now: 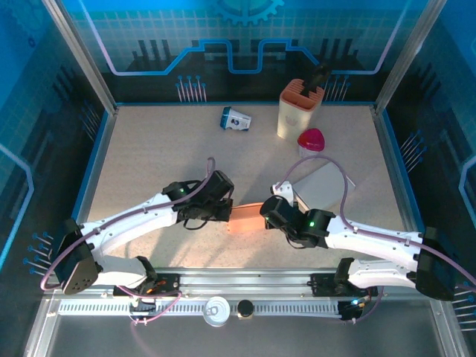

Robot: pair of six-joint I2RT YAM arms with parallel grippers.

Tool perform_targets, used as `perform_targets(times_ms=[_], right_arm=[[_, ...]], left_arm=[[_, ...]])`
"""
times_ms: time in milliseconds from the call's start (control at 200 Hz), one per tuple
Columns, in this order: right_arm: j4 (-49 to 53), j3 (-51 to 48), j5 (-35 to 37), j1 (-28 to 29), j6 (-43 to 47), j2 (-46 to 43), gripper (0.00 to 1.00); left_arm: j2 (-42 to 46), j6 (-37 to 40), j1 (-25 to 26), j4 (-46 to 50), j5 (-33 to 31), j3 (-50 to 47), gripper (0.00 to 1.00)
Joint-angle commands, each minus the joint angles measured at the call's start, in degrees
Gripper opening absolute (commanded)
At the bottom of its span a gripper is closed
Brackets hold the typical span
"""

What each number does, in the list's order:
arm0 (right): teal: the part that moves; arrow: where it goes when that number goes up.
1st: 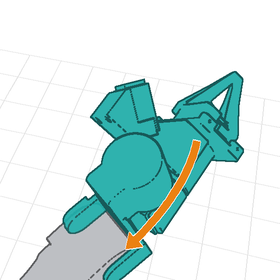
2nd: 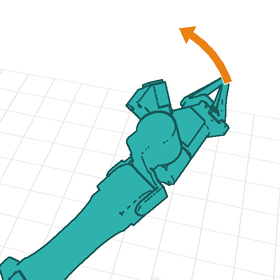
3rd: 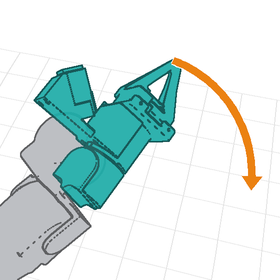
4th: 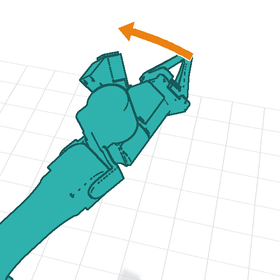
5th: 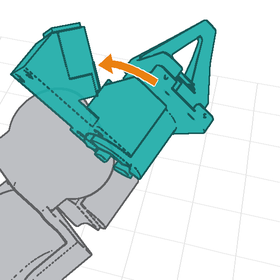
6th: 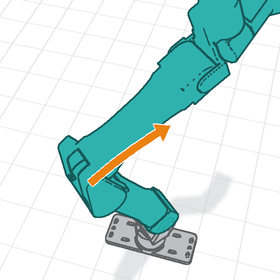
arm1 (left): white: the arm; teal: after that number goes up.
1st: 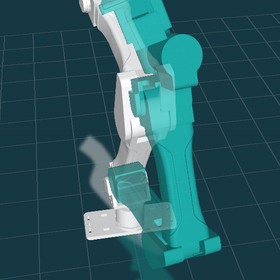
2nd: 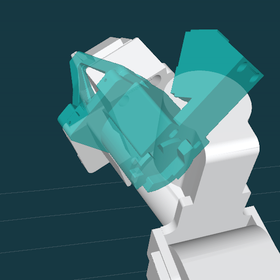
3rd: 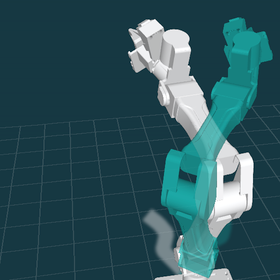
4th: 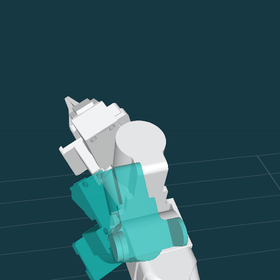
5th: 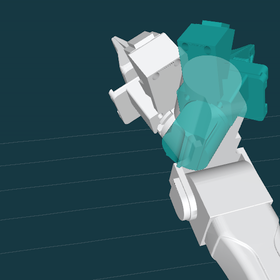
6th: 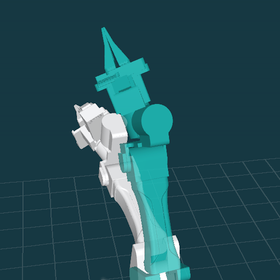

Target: Fold the paper box

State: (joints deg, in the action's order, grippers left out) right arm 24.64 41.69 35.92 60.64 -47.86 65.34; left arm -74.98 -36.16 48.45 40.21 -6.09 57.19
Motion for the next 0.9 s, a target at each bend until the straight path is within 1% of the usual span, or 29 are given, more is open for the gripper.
perform_targets(times_ms=[0,85,405,895], right_arm=[[-1.13,1.46,-3.84,-0.59,-1.17,-0.98,0.0],[-0.76,1.77,-5.19,-1.4,-1.12,-0.94,0.0],[0.5,3.31,-8.03,-3.03,-1.09,0.16,0.0],[-1.71,1.36,-8.11,-3.19,-0.16,0.6,0.0]], left_arm=[[-0.35,-1.31,-0.49,-3.93,5.88,1.54,0.04],[-0.43,-1.63,-1.14,-4.78,7.51,1.35,0.05],[-1.31,-0.95,-2.71,-3.45,9.43,2.76,0.07],[-0.65,-2.06,-3.27,-7.29,9.61,-1.13,0.07]])
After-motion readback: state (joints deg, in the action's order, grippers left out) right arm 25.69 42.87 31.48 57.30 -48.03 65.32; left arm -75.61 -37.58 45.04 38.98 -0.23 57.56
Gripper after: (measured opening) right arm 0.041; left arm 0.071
